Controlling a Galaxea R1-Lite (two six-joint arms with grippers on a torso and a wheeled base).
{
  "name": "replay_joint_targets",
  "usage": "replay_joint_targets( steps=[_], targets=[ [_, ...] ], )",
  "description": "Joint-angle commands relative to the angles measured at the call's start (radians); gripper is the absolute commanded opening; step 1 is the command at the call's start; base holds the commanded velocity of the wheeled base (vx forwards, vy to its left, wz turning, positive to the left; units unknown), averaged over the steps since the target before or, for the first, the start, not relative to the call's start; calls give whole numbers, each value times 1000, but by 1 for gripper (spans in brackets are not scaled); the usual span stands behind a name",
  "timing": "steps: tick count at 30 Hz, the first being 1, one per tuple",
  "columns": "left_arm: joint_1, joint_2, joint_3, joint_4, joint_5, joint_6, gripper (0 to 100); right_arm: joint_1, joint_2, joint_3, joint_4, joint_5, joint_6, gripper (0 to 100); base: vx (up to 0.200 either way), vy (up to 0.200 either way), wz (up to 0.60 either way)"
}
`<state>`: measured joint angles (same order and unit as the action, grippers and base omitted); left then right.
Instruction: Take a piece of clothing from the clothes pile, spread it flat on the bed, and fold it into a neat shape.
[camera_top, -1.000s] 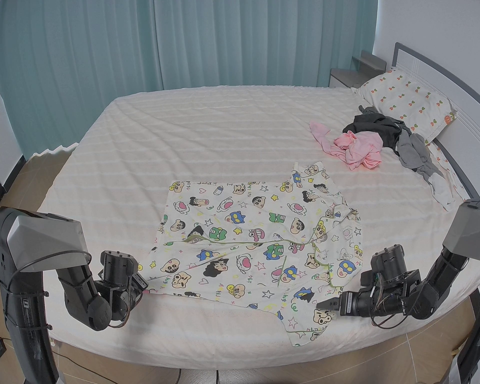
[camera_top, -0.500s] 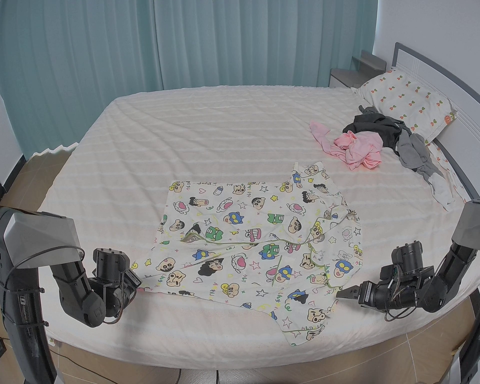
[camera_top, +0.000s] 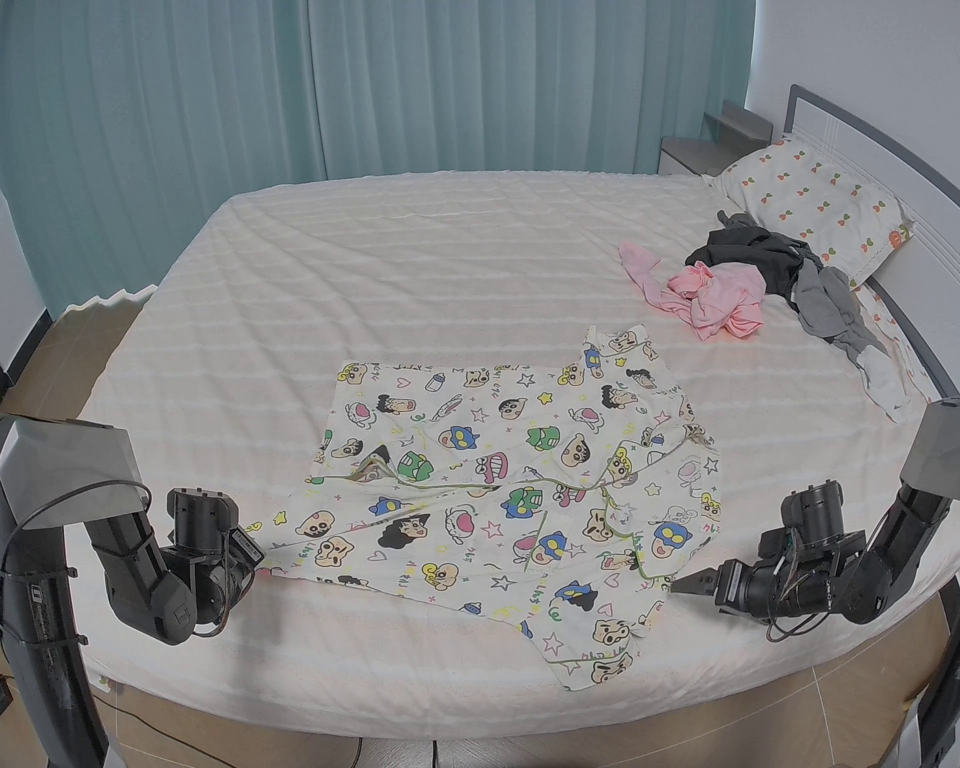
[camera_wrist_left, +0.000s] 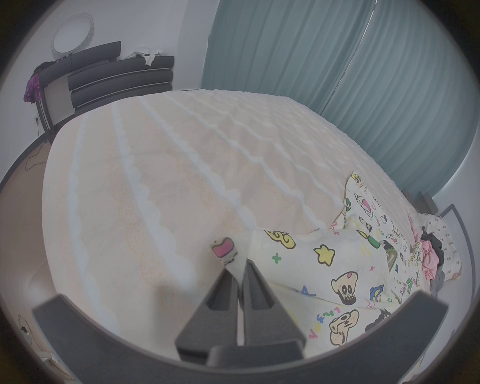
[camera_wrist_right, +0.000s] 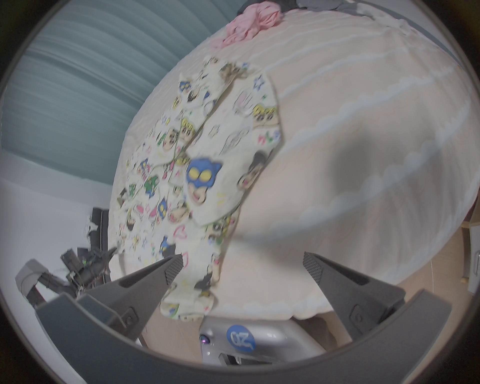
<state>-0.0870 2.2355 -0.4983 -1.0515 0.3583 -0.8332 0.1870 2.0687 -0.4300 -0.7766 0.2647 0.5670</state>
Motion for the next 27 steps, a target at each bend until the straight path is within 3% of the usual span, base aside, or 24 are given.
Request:
replay_joint_targets(
  steps=[1, 11, 15, 20, 22, 27],
  targets=[
    [6, -1, 3, -1, -7, 5, 0, 134, -21, 57, -10, -4, 5, 100, 0, 0, 0],
    [-10, 4, 6, -2, -13, 2, 0, 336, 4, 96, -82, -41, -6, 100, 0, 0, 0],
    [-20, 7, 9, -2, -15, 0, 0, 370, 27, 99, -87, -55, -26, 100, 0, 0, 0],
    [-25, 7, 10, -2, -15, 0, 0, 384, 41, 96, -86, -73, -130, 100, 0, 0, 0],
    [-26, 7, 12, -2, -16, 0, 0, 393, 65, 77, -90, -120, -182, 100, 0, 0, 0],
    [-26, 6, 14, -2, -27, 0, 0, 440, 129, 59, -145, -194, -207, 100, 0, 0, 0]
  ],
)
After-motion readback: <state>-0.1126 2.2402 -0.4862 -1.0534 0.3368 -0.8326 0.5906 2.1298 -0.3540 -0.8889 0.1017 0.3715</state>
